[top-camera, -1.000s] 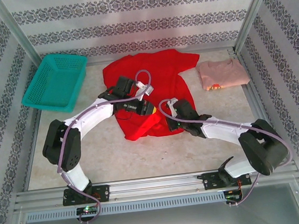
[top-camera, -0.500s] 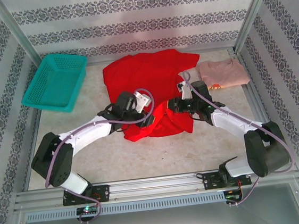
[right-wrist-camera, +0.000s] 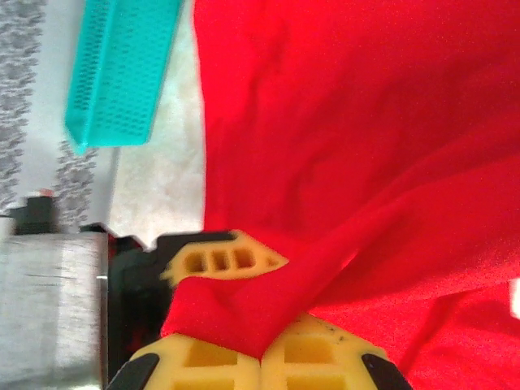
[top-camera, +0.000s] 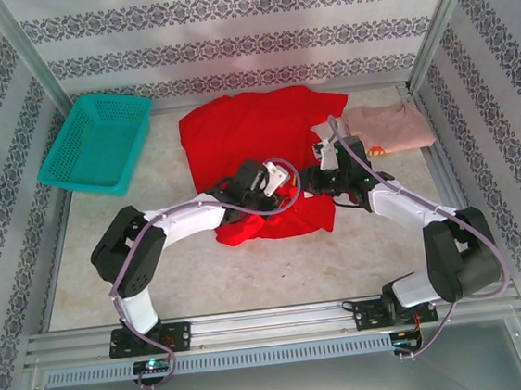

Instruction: Fold the inside-out t-shirt

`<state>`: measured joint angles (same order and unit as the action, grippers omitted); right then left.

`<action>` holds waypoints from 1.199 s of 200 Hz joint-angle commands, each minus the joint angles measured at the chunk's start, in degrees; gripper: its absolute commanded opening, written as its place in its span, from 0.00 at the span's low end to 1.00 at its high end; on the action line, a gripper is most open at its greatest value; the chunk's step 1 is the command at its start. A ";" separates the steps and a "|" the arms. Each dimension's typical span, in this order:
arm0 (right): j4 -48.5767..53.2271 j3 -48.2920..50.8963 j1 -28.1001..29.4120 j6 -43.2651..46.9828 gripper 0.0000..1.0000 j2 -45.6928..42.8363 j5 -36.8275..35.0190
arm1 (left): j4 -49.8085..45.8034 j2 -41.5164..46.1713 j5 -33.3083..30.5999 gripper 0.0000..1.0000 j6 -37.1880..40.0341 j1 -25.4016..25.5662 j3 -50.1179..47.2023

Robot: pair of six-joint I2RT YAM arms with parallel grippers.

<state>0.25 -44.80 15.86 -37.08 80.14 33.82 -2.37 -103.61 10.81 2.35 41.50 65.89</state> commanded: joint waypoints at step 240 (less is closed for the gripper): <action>-42.42 5.90 25.09 42.59 0.34 19.42 -53.65 | -34.39 6.30 34.55 0.00 -26.20 -12.11 28.22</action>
<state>-39.55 -38.17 42.02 6.00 98.08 -17.28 -38.17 -101.30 40.86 -18.37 29.34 94.00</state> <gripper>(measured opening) 0.339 0.058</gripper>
